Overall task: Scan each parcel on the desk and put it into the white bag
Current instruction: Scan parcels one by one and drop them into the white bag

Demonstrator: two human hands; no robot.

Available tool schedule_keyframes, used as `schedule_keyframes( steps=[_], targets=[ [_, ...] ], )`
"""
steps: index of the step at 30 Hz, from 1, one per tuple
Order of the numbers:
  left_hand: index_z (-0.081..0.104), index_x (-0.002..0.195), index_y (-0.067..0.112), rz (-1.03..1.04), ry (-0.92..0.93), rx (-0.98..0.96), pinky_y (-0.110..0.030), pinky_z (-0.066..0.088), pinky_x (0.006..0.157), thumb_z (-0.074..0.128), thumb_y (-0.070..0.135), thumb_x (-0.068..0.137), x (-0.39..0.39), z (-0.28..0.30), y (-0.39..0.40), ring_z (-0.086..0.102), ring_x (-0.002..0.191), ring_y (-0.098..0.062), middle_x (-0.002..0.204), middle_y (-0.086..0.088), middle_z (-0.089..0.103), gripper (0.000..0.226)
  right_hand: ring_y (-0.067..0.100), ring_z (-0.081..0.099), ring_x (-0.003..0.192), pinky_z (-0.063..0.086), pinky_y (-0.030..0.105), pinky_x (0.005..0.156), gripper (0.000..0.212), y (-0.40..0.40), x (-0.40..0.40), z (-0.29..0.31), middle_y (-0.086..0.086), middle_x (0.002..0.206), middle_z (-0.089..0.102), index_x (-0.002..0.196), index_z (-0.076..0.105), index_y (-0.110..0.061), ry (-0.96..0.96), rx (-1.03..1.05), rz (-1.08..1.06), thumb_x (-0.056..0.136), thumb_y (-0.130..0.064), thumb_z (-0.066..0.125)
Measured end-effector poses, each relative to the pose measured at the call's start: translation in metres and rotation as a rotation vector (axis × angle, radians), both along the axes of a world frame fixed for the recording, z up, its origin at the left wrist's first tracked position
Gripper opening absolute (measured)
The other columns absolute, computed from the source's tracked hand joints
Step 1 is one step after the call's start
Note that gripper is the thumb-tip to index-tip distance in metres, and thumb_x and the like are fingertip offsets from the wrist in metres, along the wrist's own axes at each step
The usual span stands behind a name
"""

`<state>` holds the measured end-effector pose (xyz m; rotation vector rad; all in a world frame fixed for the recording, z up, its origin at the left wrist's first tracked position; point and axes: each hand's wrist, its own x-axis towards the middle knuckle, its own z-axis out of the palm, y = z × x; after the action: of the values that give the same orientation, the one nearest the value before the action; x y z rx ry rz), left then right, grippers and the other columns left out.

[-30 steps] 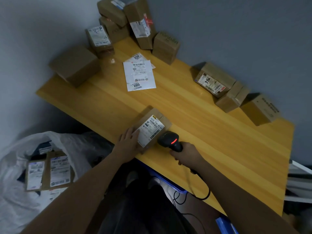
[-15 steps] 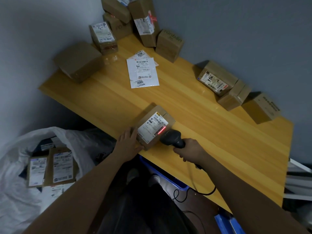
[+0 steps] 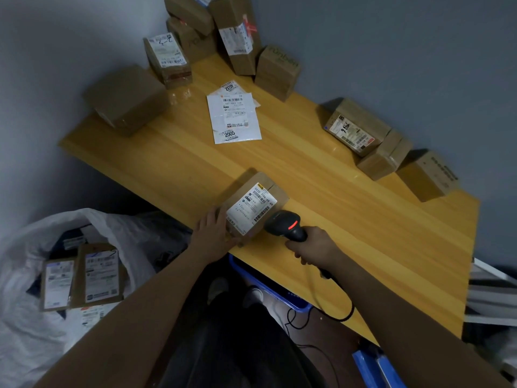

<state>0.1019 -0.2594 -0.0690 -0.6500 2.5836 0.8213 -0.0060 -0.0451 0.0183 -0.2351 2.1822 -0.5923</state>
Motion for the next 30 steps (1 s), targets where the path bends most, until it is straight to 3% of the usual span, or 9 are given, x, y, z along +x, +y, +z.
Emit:
schedule_keyframes(
  steps=[7,11,19,24,30],
  targets=[
    [0.005,0.149,0.006,0.213,-0.049,0.179,-0.053,0.028,0.111,0.074,0.064,0.068,-0.018,0.0,0.005,0.019,0.141,-0.037,0.155,-0.017,0.013,0.122,0.014,0.059,0.052,0.045,0.023,0.051,0.008,0.007,-0.001,-0.013,0.007,0.075,0.067,0.092,0.063,-0.012,0.029,-0.044,-0.2,0.09,-0.02,0.064],
    [0.021,0.14,0.0,0.432,-0.046,0.281,-0.043,0.037,0.1,0.084,0.04,0.07,-0.029,-0.001,0.009,0.034,0.132,-0.035,0.141,-0.019,0.032,0.102,0.016,0.059,0.053,0.046,0.027,0.053,0.006,0.011,-0.001,-0.021,0.007,0.076,0.068,0.093,0.062,-0.015,0.043,-0.076,-0.267,0.089,-0.019,0.064],
    [0.029,0.13,0.006,0.374,-0.129,0.086,-0.042,0.034,0.099,0.085,0.05,0.063,-0.025,0.004,0.038,0.031,0.128,-0.037,0.135,-0.019,0.032,0.098,0.016,0.059,0.053,0.048,0.03,0.057,0.009,0.038,-0.003,-0.029,0.007,0.073,0.068,0.09,0.065,-0.011,0.091,-0.13,-0.323,0.089,-0.02,0.064],
    [0.028,0.118,0.01,0.436,0.011,0.166,-0.041,0.045,0.087,0.089,0.036,0.061,-0.017,0.006,0.057,0.046,0.118,-0.032,0.124,-0.012,0.046,0.088,0.015,0.058,0.05,0.045,0.029,0.055,0.012,0.054,-0.002,-0.031,0.007,0.072,0.067,0.083,0.064,-0.011,0.09,-0.147,-0.35,0.089,-0.021,0.065],
    [0.034,0.122,0.013,0.419,0.152,0.303,-0.042,0.047,0.091,0.086,0.028,0.069,0.003,0.014,0.054,0.046,0.115,-0.029,0.126,-0.01,0.042,0.075,0.018,0.059,0.052,0.047,0.03,0.056,0.011,0.051,0.001,-0.028,0.009,0.073,0.068,0.087,0.064,-0.01,0.078,-0.147,-0.296,0.089,-0.02,0.065]
  ],
)
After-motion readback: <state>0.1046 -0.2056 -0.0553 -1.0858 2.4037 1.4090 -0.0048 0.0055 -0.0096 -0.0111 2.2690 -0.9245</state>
